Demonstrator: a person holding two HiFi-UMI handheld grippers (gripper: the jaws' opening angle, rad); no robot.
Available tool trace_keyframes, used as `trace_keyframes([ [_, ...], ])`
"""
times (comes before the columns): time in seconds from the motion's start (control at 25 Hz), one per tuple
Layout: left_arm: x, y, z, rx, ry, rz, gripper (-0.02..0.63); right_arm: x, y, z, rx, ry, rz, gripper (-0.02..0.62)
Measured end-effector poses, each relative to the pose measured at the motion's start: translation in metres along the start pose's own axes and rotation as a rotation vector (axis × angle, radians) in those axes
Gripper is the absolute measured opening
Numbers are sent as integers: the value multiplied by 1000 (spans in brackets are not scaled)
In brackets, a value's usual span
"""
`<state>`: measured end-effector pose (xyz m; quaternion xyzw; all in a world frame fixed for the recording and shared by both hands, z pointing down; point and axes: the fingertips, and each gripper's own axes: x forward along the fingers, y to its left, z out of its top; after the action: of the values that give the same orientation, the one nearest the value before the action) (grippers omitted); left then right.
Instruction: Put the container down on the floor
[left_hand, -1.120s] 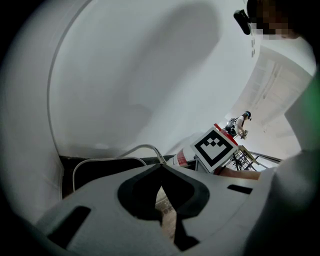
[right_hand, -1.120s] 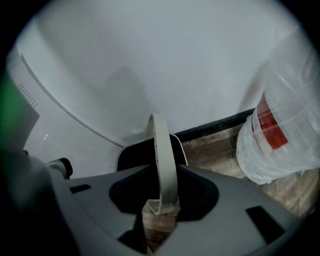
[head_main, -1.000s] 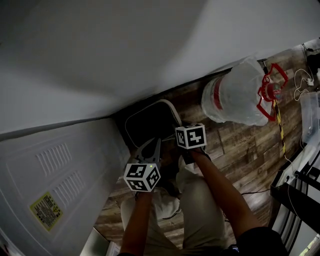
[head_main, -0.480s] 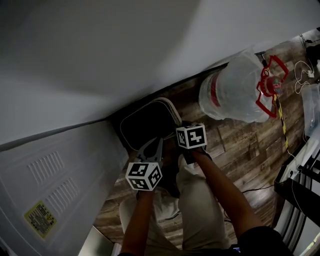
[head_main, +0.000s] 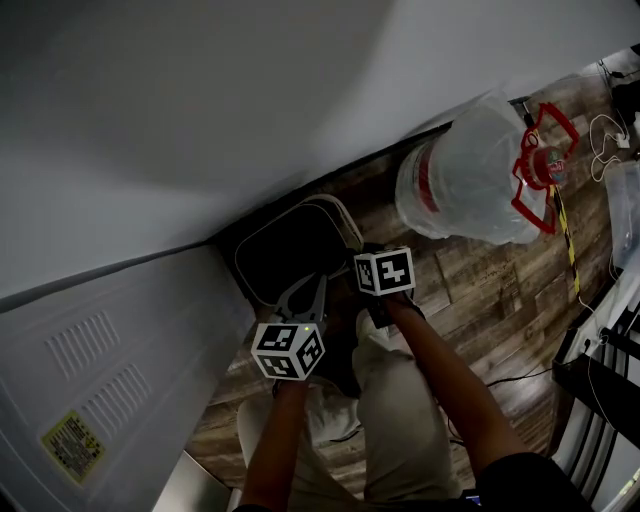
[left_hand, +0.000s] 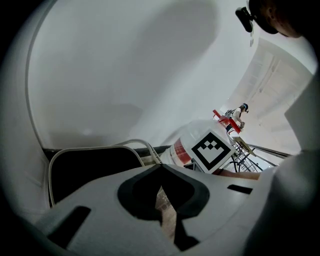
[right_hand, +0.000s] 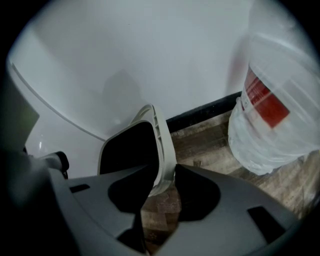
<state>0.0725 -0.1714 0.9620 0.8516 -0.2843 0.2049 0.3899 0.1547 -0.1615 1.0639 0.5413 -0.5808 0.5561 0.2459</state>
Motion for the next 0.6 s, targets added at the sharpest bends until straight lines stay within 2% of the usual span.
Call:
trace_keyframes([
  [0.36, 2, -6, -1, 4, 3, 2, 17, -8, -12, -4, 4, 1, -18, 126],
  [0.6, -15, -23, 14, 14, 11, 5, 17, -38, -11, 1, -67, -19, -68, 126],
])
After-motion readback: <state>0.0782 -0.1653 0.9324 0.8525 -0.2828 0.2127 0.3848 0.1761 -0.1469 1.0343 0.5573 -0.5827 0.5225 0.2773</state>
